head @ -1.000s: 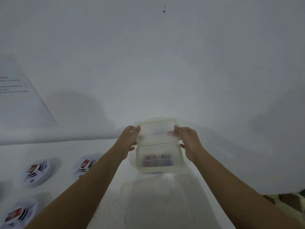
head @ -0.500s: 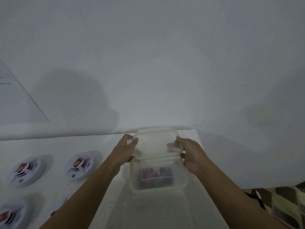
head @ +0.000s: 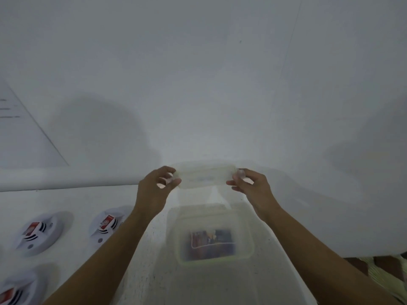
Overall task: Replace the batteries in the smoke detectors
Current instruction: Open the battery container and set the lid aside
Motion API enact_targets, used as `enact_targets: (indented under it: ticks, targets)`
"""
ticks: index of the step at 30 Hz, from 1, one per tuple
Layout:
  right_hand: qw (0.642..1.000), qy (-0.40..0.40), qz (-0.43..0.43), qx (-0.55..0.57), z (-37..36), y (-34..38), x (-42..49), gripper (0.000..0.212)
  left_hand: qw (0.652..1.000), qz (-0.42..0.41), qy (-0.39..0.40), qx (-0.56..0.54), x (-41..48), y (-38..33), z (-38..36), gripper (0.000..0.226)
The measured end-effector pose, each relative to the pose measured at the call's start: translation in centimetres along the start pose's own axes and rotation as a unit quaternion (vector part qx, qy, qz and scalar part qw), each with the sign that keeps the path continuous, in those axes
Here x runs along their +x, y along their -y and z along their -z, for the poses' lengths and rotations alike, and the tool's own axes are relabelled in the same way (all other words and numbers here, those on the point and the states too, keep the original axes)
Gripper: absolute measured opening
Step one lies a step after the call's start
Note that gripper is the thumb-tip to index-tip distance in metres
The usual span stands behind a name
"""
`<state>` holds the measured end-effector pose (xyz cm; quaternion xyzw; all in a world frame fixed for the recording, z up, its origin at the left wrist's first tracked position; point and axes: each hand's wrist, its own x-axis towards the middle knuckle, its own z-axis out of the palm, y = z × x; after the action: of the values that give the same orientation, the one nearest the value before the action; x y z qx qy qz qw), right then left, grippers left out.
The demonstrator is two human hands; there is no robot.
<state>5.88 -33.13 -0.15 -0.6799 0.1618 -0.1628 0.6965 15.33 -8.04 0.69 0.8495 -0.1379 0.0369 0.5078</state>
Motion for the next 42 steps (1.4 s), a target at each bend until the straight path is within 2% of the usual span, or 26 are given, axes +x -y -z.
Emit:
enact_targets:
  ticks: [3,6,10,14,17,21,23,26,28,30,36,42]
  targets:
    - [0.996,0.012,0.012,-0.088,0.5,-2.3,0.5,0.026,0.998,-0.018,-0.011,-0.050,-1.0,2.1,-0.3,0.023]
    - [0.979,0.047,0.023,-0.195,0.7,-4.0,1.0,0.038,0.997,-0.048,0.015,-0.065,-1.7,3.5,-0.9,0.038]
    - [0.948,0.065,0.058,-0.307,1.2,-5.5,1.4,0.056,0.994,-0.062,0.054,0.066,-1.9,5.1,-1.6,0.037]
    - [0.904,0.081,0.121,-0.403,1.9,-6.3,0.9,0.066,0.975,-0.093,0.102,0.177,-2.2,5.0,-1.8,0.029]
    - [0.907,0.071,0.136,-0.391,2.0,-6.1,0.5,0.066,0.960,-0.106,0.138,0.221,-2.8,4.7,-1.7,0.030]
    - [0.957,-0.007,0.058,-0.283,1.6,-4.4,-1.7,0.045,0.983,-0.087,0.082,0.139,-3.9,3.7,-1.1,0.035]
    - [0.974,-0.043,0.038,-0.220,1.3,-3.6,-3.2,0.030,0.996,-0.018,0.060,0.071,-4.4,2.6,-0.4,0.031]
    - [0.982,-0.040,-0.013,-0.185,0.9,-2.4,-5.3,0.015,0.983,0.138,0.122,-0.028,-5.9,0.5,0.5,0.013]
    - [0.980,-0.022,-0.051,-0.194,0.5,-1.7,-6.9,0.021,0.962,0.197,0.185,-0.026,-7.9,-0.5,0.9,0.021]
    - [0.975,-0.005,-0.069,-0.213,0.1,-1.6,-8.3,0.029,0.954,0.203,0.220,-0.014,-10.0,-0.9,0.9,0.029]
    - [0.968,-0.012,-0.084,-0.238,-0.7,-2.1,-11.3,0.047,0.957,0.216,0.167,-0.102,-14.3,-1.6,0.2,0.018]
    - [0.964,-0.037,-0.076,-0.251,-0.2,-2.3,-13.6,0.051,0.956,0.228,0.151,-0.107,-16.2,-1.3,0.5,0.025]
